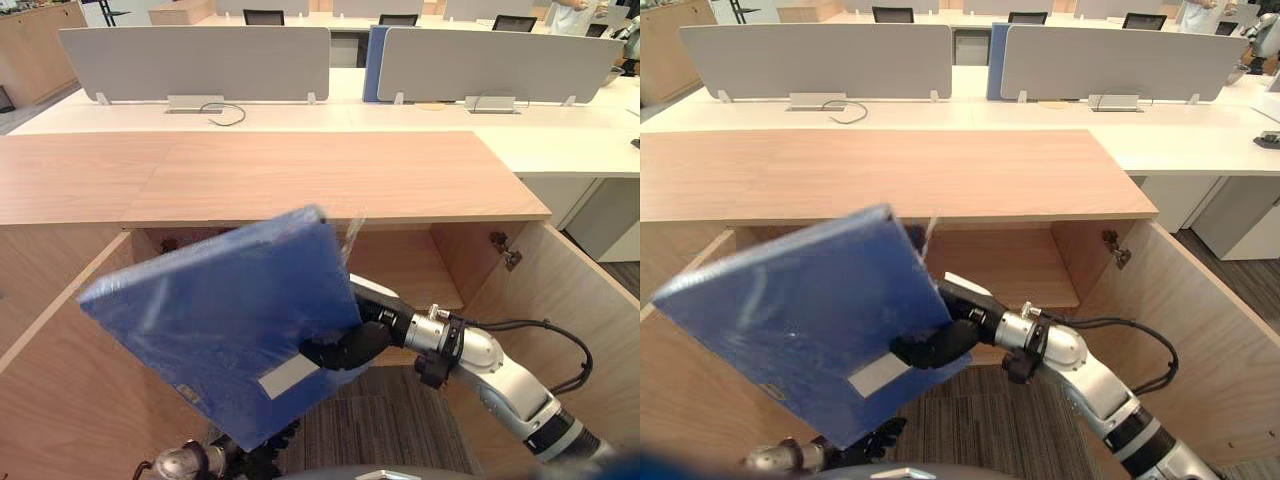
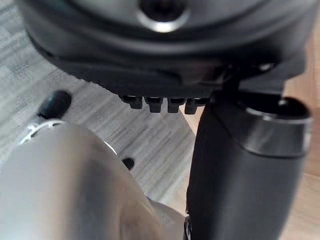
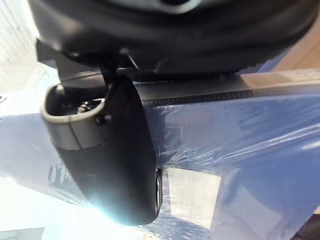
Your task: Walk over to the cabinet, pick up the folder, carry it to the office cabinet, place the folder inside the office cabinet, then close the office cabinet door
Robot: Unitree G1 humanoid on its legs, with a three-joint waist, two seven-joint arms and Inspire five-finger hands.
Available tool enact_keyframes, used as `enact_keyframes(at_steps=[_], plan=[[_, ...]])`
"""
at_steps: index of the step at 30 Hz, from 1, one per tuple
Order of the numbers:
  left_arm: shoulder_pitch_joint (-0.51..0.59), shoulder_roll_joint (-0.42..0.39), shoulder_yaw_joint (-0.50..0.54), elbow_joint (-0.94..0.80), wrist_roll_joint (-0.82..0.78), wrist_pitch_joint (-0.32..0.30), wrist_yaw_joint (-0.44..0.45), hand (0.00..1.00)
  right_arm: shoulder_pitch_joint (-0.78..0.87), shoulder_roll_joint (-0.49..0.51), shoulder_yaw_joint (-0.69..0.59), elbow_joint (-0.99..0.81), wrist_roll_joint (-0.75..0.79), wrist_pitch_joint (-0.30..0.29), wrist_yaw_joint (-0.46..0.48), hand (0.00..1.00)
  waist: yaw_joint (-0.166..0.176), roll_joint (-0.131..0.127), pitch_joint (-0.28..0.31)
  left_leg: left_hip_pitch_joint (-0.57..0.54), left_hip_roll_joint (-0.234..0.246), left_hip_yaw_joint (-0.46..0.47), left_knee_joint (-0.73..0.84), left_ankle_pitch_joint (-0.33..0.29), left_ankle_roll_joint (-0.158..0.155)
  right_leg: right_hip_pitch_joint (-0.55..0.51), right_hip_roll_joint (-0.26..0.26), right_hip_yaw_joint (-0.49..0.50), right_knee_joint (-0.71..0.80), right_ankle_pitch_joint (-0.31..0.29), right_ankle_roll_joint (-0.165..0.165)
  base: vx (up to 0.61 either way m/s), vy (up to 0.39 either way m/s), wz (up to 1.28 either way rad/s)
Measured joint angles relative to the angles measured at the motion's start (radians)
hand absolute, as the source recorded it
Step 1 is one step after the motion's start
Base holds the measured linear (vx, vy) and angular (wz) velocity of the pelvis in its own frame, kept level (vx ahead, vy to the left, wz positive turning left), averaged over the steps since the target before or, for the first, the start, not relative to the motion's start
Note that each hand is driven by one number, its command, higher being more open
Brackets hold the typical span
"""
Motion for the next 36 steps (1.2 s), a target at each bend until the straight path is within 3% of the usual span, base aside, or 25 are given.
enact_keyframes(at_steps=[2, 4, 6, 7, 12, 14, 16, 20, 22, 25, 28, 31, 36], plan=[[-0.019, -0.067, 0.129, 0.107, 0.118, -0.005, 0.066, 1.0, 0.012, 0.02, 0.012, 0.053, -0.109, -0.023, -0.021, 0.0, -0.001, -0.003, -0.001, 0.0, 0.002, 0.0, 0.001, 0.0, -0.001, 0.0, 0.004, -0.001, 0.0, -0.001, -0.001, 0.0, 0.0, 0.0], [-0.025, -0.128, 0.289, 0.19, 0.242, 0.001, 0.18, 1.0, 0.012, 0.029, 0.042, 0.163, -0.328, -0.073, -0.073, 0.0, 0.002, -0.001, 0.0, -0.001, 0.002, -0.003, 0.003, -0.002, -0.003, 0.001, 0.004, -0.003, 0.001, -0.003, -0.001, 0.01, -0.001, 0.03], [-0.022, -0.147, 0.352, 0.218, 0.254, 0.015, 0.231, 1.0, 0.012, 0.029, 0.054, 0.247, -0.448, -0.087, -0.094, 0.0, 0.005, 0.0, 0.001, -0.002, 0.002, -0.008, 0.004, -0.002, -0.003, 0.001, 0.0, -0.008, 0.007, -0.008, 0.0, 0.01, 0.002, 0.09], [-0.016, -0.162, 0.394, 0.235, 0.216, 0.038, 0.266, 1.0, 0.012, 0.028, 0.059, 0.333, -0.543, -0.086, -0.102, 0.0, 0.007, 0.004, 0.003, -0.002, 0.001, -0.013, 0.004, -0.002, -0.003, 0.001, -0.004, -0.012, 0.013, -0.013, 0.004, 0.01, 0.004, 0.11], [0.024, -0.211, 0.477, 0.253, 0.04, 0.075, 0.284, 1.0, -0.005, 0.045, 0.06, 0.544, -0.683, -0.064, -0.103, 0.0, 0.008, 0.033, 0.021, -0.009, -0.005, -0.04, 0.004, -0.002, -0.003, 0.005, -0.012, -0.038, 0.023, -0.025, 0.007, 0.01, 0.005, 0.16], [0.033, -0.224, 0.499, 0.253, -0.008, 0.083, 0.283, 1.0, -0.031, 0.089, 0.039, 0.637, -0.726, -0.046, -0.108, 0.0, 0.008, 0.041, 0.027, -0.012, -0.005, -0.057, 0.004, 0.0, -0.003, 0.013, -0.011, -0.056, 0.022, -0.031, 0.005, 0.02, -0.003, 0.22], [0.035, -0.238, 0.503, 0.252, -0.052, 0.087, 0.282, 1.0, -0.064, 0.181, -0.075, 0.762, -0.703, -0.01, -0.131, 0.0, 0.02, 0.051, 0.034, -0.014, -0.003, -0.069, 0.001, 0.001, -0.002, 0.016, -0.009, -0.067, 0.022, -0.035, 0.004, 0.01, -0.009, 0.16], [0.035, -0.256, 0.502, 0.25, -0.111, 0.098, 0.274, 1.0, -0.147, 0.277, -0.257, 0.919, -0.452, 0.052, -0.225, 0.0, 0.028, 0.069, 0.047, -0.033, -0.005, -0.09, 0.0, 0.005, -0.001, 0.014, -0.008, -0.088, 0.016, -0.035, 0.004, 0.01, -0.003, 0.16], [0.034, -0.268, 0.502, 0.246, -0.144, 0.099, 0.276, 1.0, -0.212, 0.323, -0.355, 1.013, -0.109, 0.076, -0.313, 0.0, 0.041, 0.074, 0.053, -0.043, -0.005, -0.101, 0.0, 0.006, -0.001, 0.014, -0.007, -0.098, 0.009, -0.034, 0.004, 0.03, 0.004, 0.15], [0.033, -0.276, 0.5, 0.225, -0.171, 0.104, 0.281, 1.0, -0.292, 0.383, -0.48, 1.059, 0.234, 0.075, -0.386, 0.0, 0.046, 0.082, 0.076, -0.051, -0.005, -0.109, 0.0, 0.009, -0.001, 0.018, -0.005, -0.109, 0.001, -0.032, 0.005, 0.03, 0.002, 0.1], [0.033, -0.285, 0.474, 0.193, -0.204, 0.105, 0.297, 1.0, -0.39, 0.426, -0.591, 1.097, 0.661, 0.044, -0.449, 0.0, 0.057, 0.094, 0.107, -0.069, -0.006, -0.123, 0.0, 0.016, -0.001, 0.017, -0.004, -0.123, -0.015, -0.024, 0.005, 0.0, 0.012, 0.13], [0.033, -0.285, 0.445, 0.155, -0.22, 0.105, 0.317, 1.0, -0.479, 0.453, -0.699, 1.133, 0.865, -0.014, -0.495, 0.0, 0.062, 0.104, 0.14, -0.089, -0.006, -0.148, 0.0, 0.026, -0.006, 0.016, -0.005, -0.147, -0.021, -0.02, 0.004, -0.02, 0.006, 0.24], [0.032, -0.287, 0.407, 0.098, -0.225, 0.101, 0.332, 1.0, -0.576, 0.451, -0.817, 1.153, 0.994, -0.065, -0.541, 0.0, 0.074, 0.125, 0.199, -0.13, -0.005, -0.171, -0.001, 0.05, -0.018, -0.009, -0.007, -0.17, -0.022, -0.009, -0.001, -0.05, 0.01, 0.15]])
